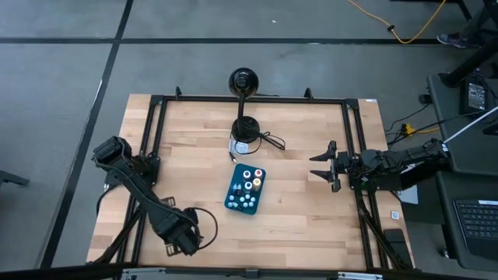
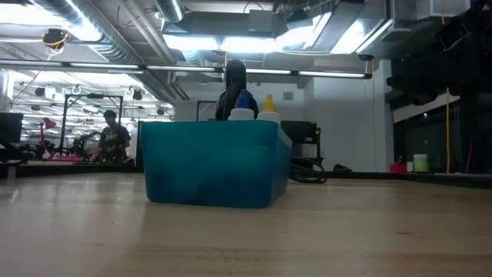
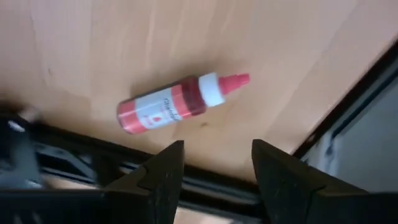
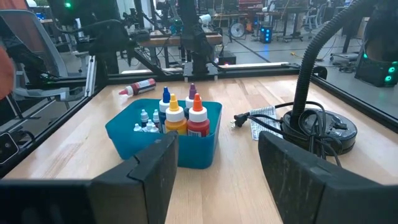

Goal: Pick & Place food coloring
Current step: Put the pink big food coloring bottle into the bin

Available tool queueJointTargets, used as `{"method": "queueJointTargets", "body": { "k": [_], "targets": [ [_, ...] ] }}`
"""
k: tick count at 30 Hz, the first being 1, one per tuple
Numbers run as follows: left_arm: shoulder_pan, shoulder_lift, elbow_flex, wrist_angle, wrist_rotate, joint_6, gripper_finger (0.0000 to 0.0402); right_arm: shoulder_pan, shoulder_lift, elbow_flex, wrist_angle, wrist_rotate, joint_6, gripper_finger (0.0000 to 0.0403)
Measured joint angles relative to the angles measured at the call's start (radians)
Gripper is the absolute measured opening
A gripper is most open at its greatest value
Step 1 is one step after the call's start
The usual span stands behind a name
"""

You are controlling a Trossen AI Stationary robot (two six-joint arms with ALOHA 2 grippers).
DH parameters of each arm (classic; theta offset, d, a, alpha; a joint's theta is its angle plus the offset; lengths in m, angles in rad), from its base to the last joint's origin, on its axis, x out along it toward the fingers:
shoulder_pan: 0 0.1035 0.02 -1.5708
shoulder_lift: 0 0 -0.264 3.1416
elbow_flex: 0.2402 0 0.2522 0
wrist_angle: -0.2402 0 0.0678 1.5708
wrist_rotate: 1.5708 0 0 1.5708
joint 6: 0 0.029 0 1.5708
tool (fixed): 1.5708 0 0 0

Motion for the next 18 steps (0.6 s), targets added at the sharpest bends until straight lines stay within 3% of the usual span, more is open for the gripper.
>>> {"method": "queueJointTargets", "body": {
  "k": [12, 18],
  "targets": [
    [0.109, 0.093, 0.002, -0.257, 0.113, 0.607, 0.0184, 0.000, 0.000, 0.000, 0.000, 0.000, 0.000, 0.0223],
    [0.120, 0.194, 0.054, -0.270, 0.113, 0.754, 0.0184, 0.000, 0.000, 0.000, 0.000, 0.000, 0.000, 0.0223]
  ]
}}
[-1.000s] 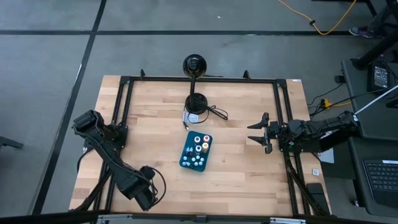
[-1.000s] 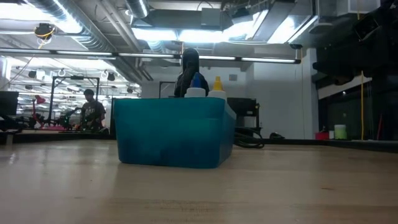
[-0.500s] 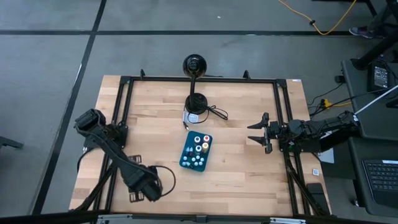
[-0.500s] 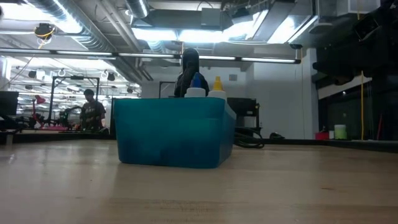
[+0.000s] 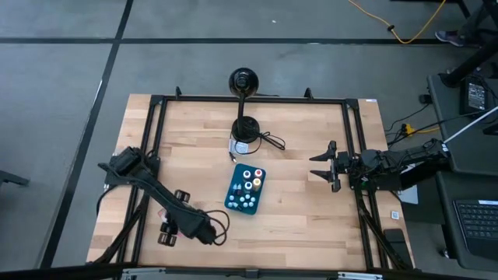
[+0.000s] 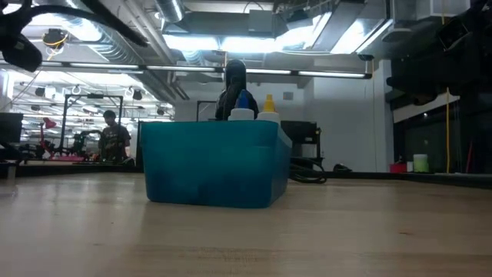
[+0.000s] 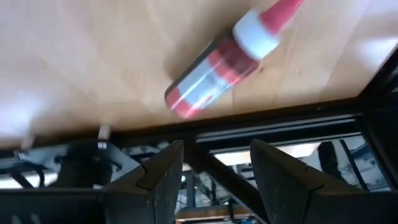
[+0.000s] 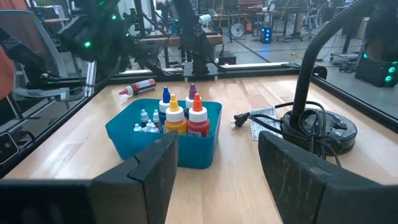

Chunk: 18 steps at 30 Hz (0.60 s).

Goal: Pick & Place food coloring
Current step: Put the pink big food coloring bottle into the bin

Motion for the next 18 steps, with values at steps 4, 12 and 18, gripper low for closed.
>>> {"method": "queueJointTargets", "body": {
  "k": [4, 12, 18],
  "targets": [
    [-0.001, 0.075, 0.083, 0.001, -0.001, 0.050, 0.0184, 0.000, 0.000, 0.000, 0.000, 0.000, 0.000, 0.0223],
    [-0.015, 0.159, 0.254, 0.000, -0.015, 0.115, 0.0184, 0.000, 0.000, 0.000, 0.000, 0.000, 0.000, 0.0223],
    [-0.041, 0.162, 0.291, 0.001, -0.044, 0.113, 0.0184, 0.000, 0.000, 0.000, 0.000, 0.000, 0.000, 0.0223]
  ]
}}
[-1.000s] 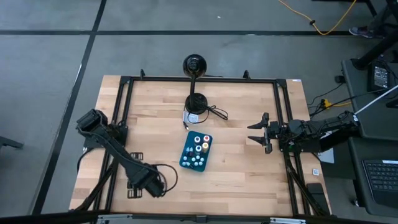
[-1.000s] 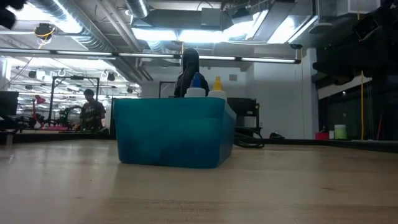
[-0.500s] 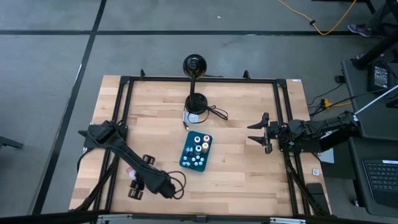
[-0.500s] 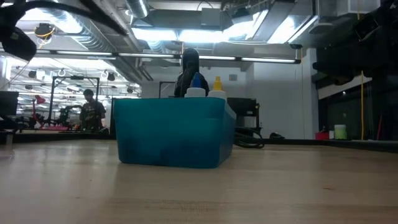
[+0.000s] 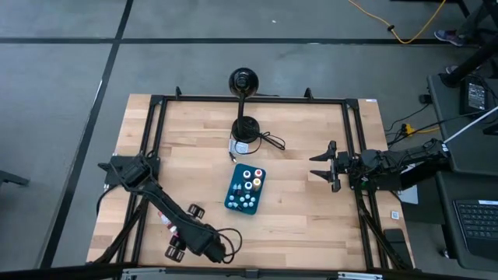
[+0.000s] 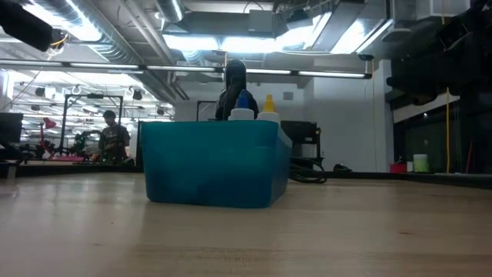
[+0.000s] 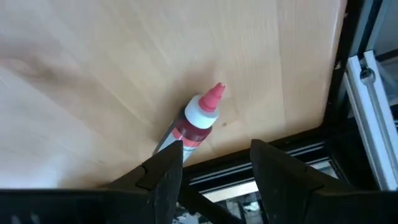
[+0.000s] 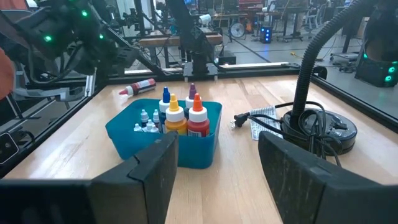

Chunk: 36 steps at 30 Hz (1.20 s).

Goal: Pick & Place food coloring
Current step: Put the pink big food coloring bottle into the bin

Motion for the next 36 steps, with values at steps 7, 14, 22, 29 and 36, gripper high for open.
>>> {"method": "queueJointTargets", "body": {
  "k": [7, 14, 22, 29, 36],
  "targets": [
    [-0.083, 0.000, 0.003, 0.011, -0.076, 0.051, 0.0184, 0.000, 0.000, 0.000, 0.000, 0.000, 0.000, 0.0223],
    [-0.170, -0.001, -0.014, 0.123, -0.143, 0.080, 0.0184, 0.000, 0.000, 0.000, 0.000, 0.000, 0.000, 0.0223],
    [-0.204, -0.001, -0.090, 0.121, -0.159, 0.096, 0.0184, 0.000, 0.000, 0.000, 0.000, 0.000, 0.000, 0.0223],
    [-0.201, -0.001, -0.092, 0.121, -0.148, 0.098, 0.0187, 0.000, 0.000, 0.000, 0.000, 0.000, 0.000, 0.0223],
    [-0.201, -0.001, -0.092, 0.125, -0.139, 0.073, 0.0226, 0.000, 0.000, 0.000, 0.000, 0.000, 0.000, 0.0223]
  ]
}}
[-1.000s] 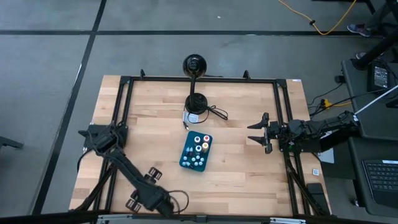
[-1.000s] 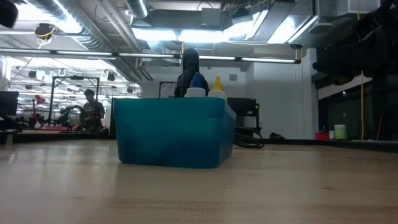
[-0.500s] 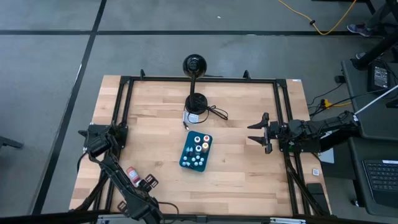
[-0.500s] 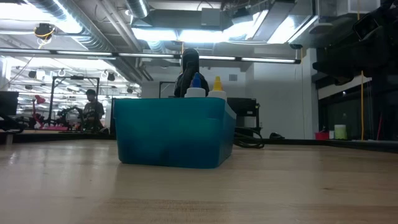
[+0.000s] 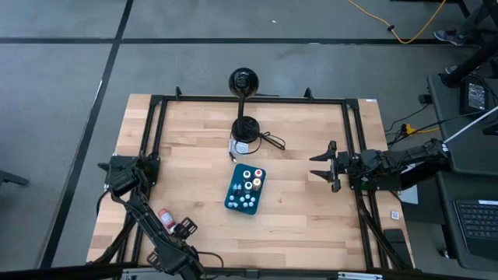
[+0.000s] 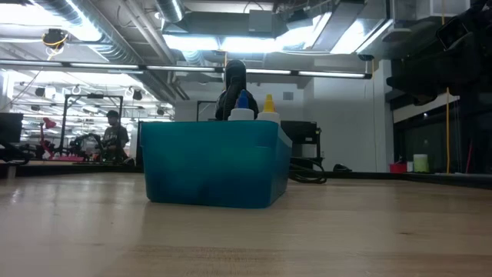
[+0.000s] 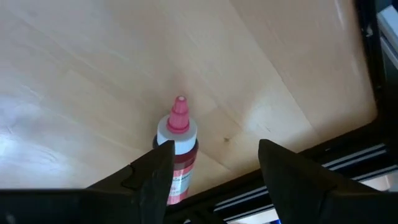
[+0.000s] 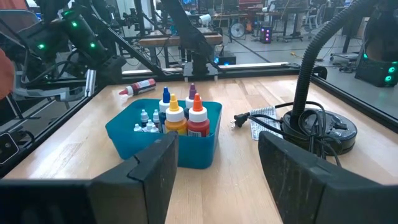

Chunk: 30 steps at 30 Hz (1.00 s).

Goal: Pick & Place food coloring
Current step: Put the pink big food coloring bottle into the bin

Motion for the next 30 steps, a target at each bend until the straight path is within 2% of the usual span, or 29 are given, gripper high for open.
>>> {"method": "queueJointTargets", "body": {
  "k": [5, 11, 15, 23, 30],
  "targets": [
    [-0.017, 0.000, 0.000, 0.002, -0.019, -0.019, 0.0234, 0.000, 0.000, 0.000, 0.000, 0.000, 0.000, 0.0223],
    [-0.056, 0.000, -0.043, 0.010, -0.034, 0.042, 0.0232, 0.000, 0.000, 0.000, 0.000, 0.000, 0.000, 0.0223],
    [-0.066, 0.000, -0.053, 0.004, -0.082, 0.065, 0.0233, 0.000, 0.000, 0.000, 0.000, 0.000, 0.000, 0.0223],
    [-0.028, 0.000, -0.052, 0.006, -0.094, 0.083, 0.0233, 0.000, 0.000, 0.000, 0.000, 0.000, 0.000, 0.0223],
    [0.005, 0.000, -0.060, 0.094, -0.095, 0.083, 0.0230, 0.000, 0.000, 0.000, 0.000, 0.000, 0.000, 0.0223]
  ]
}}
